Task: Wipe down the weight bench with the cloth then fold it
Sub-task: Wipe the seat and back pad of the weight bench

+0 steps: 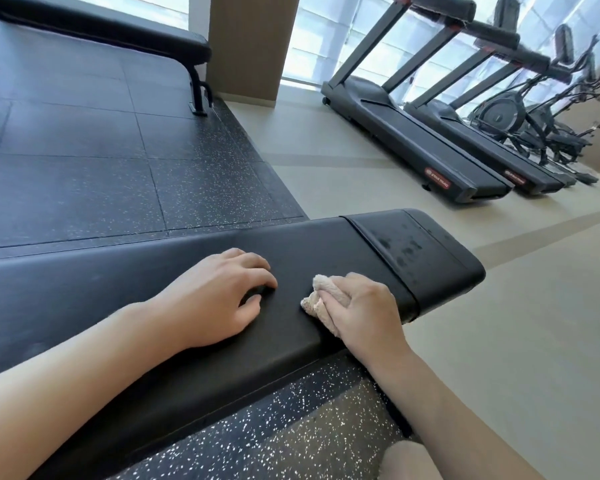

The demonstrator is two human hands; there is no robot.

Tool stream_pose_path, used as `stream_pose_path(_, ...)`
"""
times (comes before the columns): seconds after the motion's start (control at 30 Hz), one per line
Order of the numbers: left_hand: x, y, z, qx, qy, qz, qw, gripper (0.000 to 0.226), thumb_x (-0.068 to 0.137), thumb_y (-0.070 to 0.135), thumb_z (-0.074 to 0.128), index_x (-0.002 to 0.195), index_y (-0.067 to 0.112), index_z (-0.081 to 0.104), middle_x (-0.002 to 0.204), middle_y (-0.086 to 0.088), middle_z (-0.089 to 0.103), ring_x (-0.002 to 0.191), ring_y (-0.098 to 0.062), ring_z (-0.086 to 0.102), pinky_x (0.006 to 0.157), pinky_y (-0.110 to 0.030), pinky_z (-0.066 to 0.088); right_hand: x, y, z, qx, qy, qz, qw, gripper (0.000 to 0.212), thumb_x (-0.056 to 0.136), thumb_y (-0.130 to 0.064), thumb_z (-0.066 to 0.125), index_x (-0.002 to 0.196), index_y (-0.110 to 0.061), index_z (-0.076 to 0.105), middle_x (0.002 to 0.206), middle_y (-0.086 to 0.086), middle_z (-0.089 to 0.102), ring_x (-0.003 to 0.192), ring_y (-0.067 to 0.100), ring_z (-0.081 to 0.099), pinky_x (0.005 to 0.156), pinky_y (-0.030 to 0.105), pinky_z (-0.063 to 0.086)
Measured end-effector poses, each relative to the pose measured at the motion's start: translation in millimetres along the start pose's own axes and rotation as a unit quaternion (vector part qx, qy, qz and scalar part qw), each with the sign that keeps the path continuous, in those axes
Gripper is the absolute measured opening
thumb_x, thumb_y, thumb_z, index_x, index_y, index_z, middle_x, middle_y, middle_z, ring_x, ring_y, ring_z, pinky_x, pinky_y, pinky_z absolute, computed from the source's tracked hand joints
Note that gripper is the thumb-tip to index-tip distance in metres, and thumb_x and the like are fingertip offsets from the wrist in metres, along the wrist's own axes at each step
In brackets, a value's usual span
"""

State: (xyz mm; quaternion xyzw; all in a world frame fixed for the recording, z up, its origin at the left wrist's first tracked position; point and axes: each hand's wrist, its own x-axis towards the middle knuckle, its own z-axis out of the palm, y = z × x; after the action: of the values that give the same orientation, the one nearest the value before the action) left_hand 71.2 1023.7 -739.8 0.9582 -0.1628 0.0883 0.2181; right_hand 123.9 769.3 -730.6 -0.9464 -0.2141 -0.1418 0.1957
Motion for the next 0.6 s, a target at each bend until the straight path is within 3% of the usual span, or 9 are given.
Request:
stream_pose_path(0.07, -20, -16, -13, 0.005, 0.010, -0.020, 1.000, 0.034, 0.092, 0.035, 0.051, 0.120, 0.036, 0.070, 0.131, 0.019, 0.060, 0.122, -0.011, 0.054, 0.109, -0.032, 0.043, -10, -30, 7, 0.015, 0.011, -0.031, 0.999, 0.012, 0.089, -0.035, 0.072, 0.082, -0.028, 0.067, 0.066, -0.010, 0.044, 0.062, 0.012, 0.048, 0.061, 0.032, 0.042)
stream_pose_path(0.17, -52, -34, -30, 0.015, 0.030, -0.066, 0.997, 0.037, 0.091, 0.035, 0.050, 0.121, 0.036, 0.070, 0.130, 0.021, 0.060, 0.123, -0.008, 0.052, 0.110, -0.027, 0.039, -21, -81, 20, 0.047, 0.020, -0.101, 0.994, 0.005, 0.086, -0.034, 0.073, 0.090, -0.032, 0.069, 0.069, -0.008, 0.051, 0.065, 0.012, 0.051, 0.059, 0.025, 0.036)
stream_pose_path(0.33, -90, -52, -50, 0.040, 0.048, -0.128, 0.990, 0.037, 0.089, 0.035, 0.051, 0.120, 0.035, 0.071, 0.129, 0.022, 0.062, 0.124, -0.006, 0.051, 0.107, -0.022, 0.034, -27, -145, 44, 0.121, -0.059, -0.178, 0.975, 0.022, 0.087, -0.042, 0.064, 0.104, -0.033, 0.073, 0.082, -0.003, 0.060, 0.074, 0.019, 0.060, 0.066, 0.033, 0.051)
stream_pose_path(0.5, -102, -54, -51, 0.063, 0.056, -0.142, 0.986, 0.047, 0.089, 0.044, 0.040, 0.120, 0.031, 0.072, 0.129, 0.017, 0.064, 0.122, -0.010, 0.055, 0.106, -0.026, 0.039, -10, -140, 37, 0.143, -0.077, -0.191, 0.968, 0.014, 0.088, -0.039, 0.067, 0.096, -0.030, 0.075, 0.075, -0.002, 0.054, 0.068, 0.024, 0.057, 0.062, 0.030, 0.044)
stream_pose_path(0.6, -97, -46, -47, 0.064, 0.060, -0.135, 0.987, 0.046, 0.089, 0.044, 0.040, 0.118, 0.031, 0.072, 0.127, 0.016, 0.065, 0.121, -0.012, 0.056, 0.107, -0.027, 0.040, 16, -121, 25, 0.122, -0.118, -0.166, 0.971, 0.031, 0.082, -0.048, 0.060, 0.099, -0.030, 0.076, 0.081, 0.001, 0.060, 0.080, 0.027, 0.063, 0.073, 0.035, 0.052)
